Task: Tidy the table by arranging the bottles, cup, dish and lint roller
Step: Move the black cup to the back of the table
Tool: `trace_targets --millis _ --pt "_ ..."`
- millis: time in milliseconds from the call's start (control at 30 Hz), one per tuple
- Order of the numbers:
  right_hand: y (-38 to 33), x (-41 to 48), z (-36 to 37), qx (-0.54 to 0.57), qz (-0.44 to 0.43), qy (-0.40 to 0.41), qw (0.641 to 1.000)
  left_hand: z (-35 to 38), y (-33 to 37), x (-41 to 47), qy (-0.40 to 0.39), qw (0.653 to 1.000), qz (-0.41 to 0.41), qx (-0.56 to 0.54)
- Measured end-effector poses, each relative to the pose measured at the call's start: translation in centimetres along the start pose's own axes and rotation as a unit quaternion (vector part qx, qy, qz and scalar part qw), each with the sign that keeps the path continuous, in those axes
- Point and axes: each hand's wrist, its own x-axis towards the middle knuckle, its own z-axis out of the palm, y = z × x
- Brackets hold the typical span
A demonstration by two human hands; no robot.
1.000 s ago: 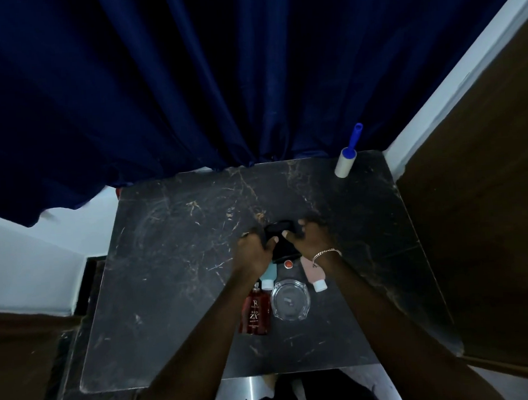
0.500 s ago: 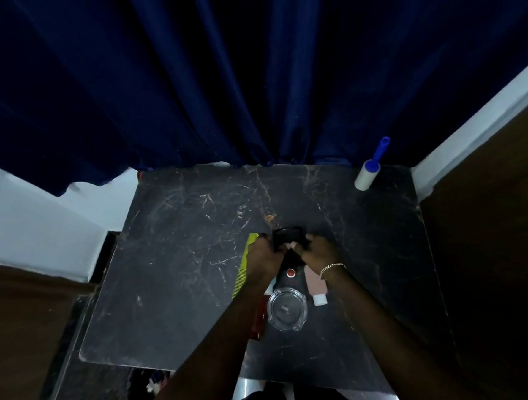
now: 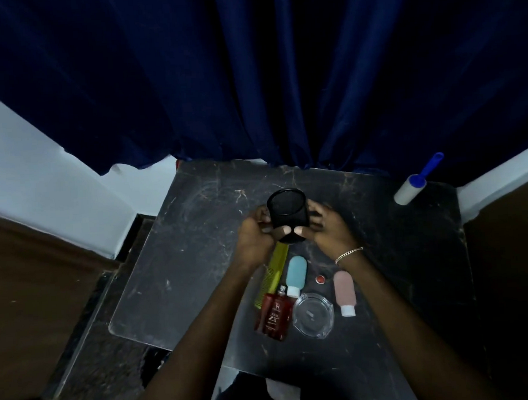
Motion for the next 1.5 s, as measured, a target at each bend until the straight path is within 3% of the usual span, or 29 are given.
trace_targets --millis 333,733,1200,1500 --pt "-4.6 7.3 10.6 -0.012 -0.001 -0.017 1.0 -11.0 -1.4 6.2 0.0 0.997 0.036 0.061" --pt "-4.4 19.9 23.9 -0.022 -0.015 -0.004 1.0 -22.3 -6.4 17.6 -0.04 0.989 0.057 0.127" --pt "-4.7 26.0 28.3 -0.172 -0.031 -0.016 0.985 -25.4 -11.4 24.4 -0.062 0.987 0.058 0.137" --pt "-3.8 26.8 30.0 -0.173 0.044 -0.025 0.984 -26.0 -13.5 25.3 -0.067 0.984 0.076 0.148"
